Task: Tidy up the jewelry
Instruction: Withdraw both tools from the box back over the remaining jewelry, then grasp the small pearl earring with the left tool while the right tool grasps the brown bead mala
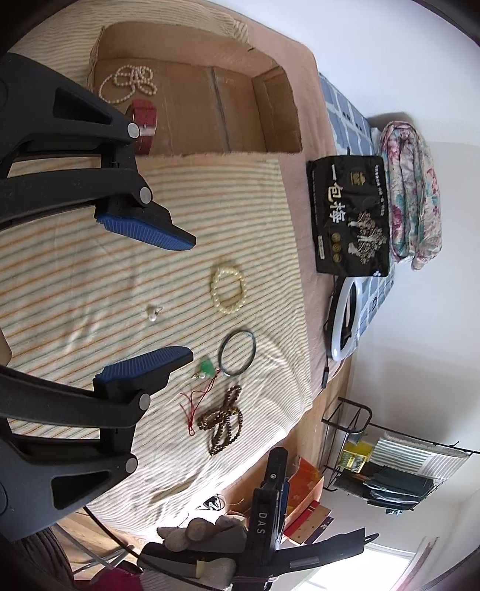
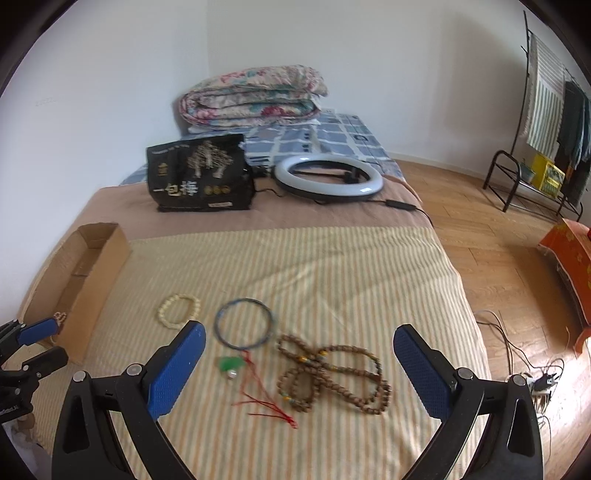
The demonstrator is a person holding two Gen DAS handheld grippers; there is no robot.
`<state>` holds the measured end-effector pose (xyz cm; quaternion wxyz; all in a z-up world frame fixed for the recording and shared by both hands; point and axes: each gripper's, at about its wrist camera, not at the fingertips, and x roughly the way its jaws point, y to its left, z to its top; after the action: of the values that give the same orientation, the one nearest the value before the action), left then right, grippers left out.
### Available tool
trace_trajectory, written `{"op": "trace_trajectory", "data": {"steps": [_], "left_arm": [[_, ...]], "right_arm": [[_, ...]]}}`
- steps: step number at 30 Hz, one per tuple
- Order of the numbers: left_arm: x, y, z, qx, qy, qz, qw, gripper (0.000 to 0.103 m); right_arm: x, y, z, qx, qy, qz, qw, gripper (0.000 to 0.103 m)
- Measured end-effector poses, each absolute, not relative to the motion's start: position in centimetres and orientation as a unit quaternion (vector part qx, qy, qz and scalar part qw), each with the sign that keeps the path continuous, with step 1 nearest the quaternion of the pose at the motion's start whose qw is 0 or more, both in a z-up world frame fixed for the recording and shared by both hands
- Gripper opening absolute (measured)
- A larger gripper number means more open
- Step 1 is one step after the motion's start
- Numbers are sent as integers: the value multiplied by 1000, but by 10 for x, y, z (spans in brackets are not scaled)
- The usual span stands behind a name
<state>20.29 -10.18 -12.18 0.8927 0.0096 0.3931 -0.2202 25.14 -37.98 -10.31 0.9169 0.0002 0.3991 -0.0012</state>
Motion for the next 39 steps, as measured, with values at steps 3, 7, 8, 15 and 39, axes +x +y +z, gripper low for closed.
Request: {"op": "trace_trajectory", "data": {"steps": [3, 7, 8, 15, 39], "left_arm": [[204, -111, -129, 9, 401, -226, 888, 56], [207, -119, -141, 7, 411, -231, 882, 55], [209, -122, -144, 6, 416, -232, 879, 50], [215, -131, -165, 2, 436, -240, 867, 39], [231, -148, -216, 24, 474, -245, 845, 21]], "right_arm": [[253, -400, -112, 7, 411, -13, 912, 103], [257, -420, -127, 25, 431, -12, 902, 103], [259, -424, -131, 31, 437, -9, 899, 103], [277, -435, -162, 85, 484, 33, 870, 90], [302, -424, -211, 101, 551, 30, 828, 72]]}}
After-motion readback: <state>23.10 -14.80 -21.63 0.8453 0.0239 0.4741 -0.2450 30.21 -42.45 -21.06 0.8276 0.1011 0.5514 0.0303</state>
